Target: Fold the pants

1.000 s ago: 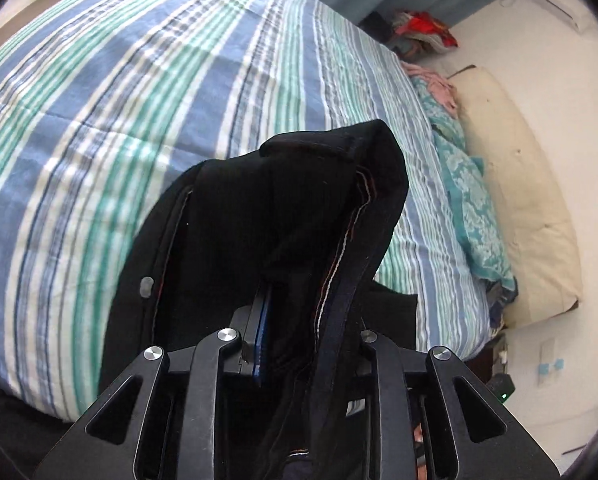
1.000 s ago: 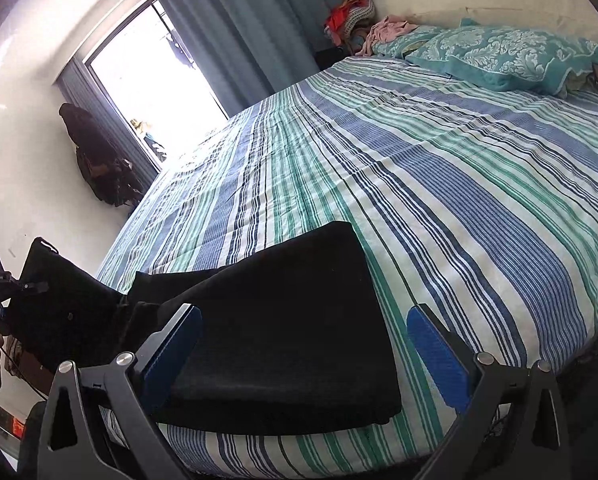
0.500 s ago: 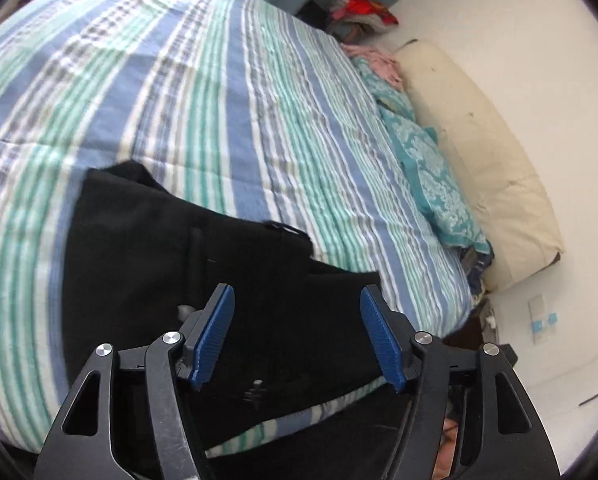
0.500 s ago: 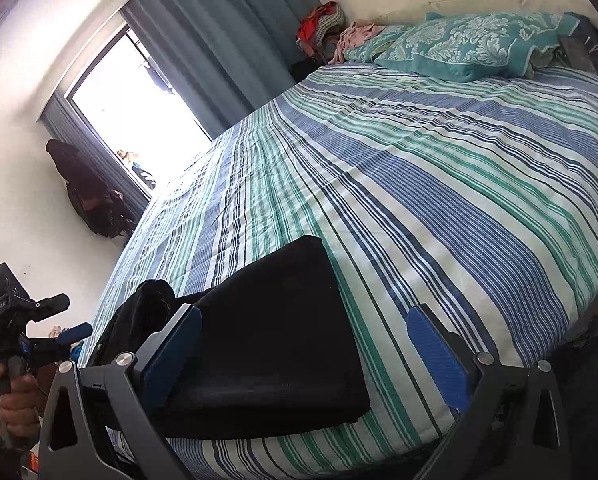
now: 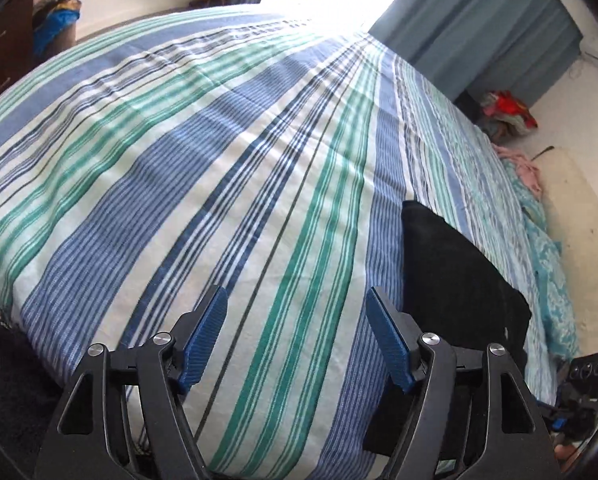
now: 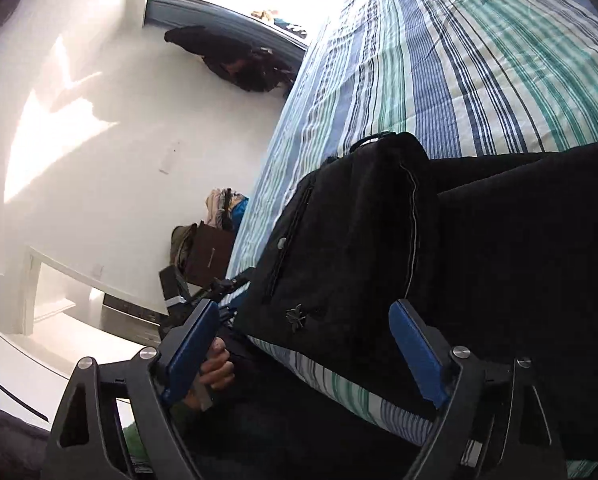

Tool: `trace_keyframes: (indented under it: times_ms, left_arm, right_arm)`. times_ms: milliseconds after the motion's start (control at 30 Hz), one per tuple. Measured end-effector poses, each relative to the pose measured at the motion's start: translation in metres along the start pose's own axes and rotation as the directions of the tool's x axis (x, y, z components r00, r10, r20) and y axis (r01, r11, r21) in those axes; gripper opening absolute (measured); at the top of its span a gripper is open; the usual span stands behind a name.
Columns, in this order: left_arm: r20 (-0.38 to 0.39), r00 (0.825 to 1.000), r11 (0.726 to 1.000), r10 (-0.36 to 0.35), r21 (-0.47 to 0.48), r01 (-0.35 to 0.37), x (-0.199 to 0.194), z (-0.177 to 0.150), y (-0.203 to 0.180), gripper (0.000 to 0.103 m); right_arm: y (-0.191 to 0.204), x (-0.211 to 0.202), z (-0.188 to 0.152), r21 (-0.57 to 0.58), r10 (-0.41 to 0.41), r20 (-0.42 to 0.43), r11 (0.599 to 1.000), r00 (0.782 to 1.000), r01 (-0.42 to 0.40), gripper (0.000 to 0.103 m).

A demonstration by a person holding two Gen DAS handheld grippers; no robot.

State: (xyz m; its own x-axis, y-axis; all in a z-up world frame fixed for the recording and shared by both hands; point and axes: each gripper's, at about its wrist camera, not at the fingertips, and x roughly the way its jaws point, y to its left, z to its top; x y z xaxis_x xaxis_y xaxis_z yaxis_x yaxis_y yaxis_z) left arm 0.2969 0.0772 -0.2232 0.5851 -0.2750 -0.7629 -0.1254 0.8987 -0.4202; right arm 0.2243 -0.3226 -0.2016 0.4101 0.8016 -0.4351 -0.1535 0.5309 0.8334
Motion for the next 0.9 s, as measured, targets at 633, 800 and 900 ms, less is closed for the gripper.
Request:
trace_keyframes:
  times_ms: [633, 800, 900]
  left_arm:
    - [-0.022, 0.999, 1.0, 0.026, -0.009, -0.026, 0.012, 0.001, 0.002, 0.075]
    - [-0.017, 1.0, 0.998, 0.024, -0.054, -0.025, 0.008, 0.002, 0.015, 0.075]
    - [-0.017, 1.0, 0.996, 0.014, -0.088, -0.016, 0.008, 0.004, 0.021, 0.075]
  right_arm:
    - [-0.016, 0.061, 0.004, 0.114, -0.026, -0.184, 0.992, 0.982, 0.048, 0.053]
    - [0.021, 0.049, 0.01, -0.028, -0.166, -0.117, 0.986, 0.979, 0.163, 0.018]
    - [0.069, 0.031, 0.02, -0.177, -0.213, -0.073, 0.964, 0.974, 0.198, 0.017]
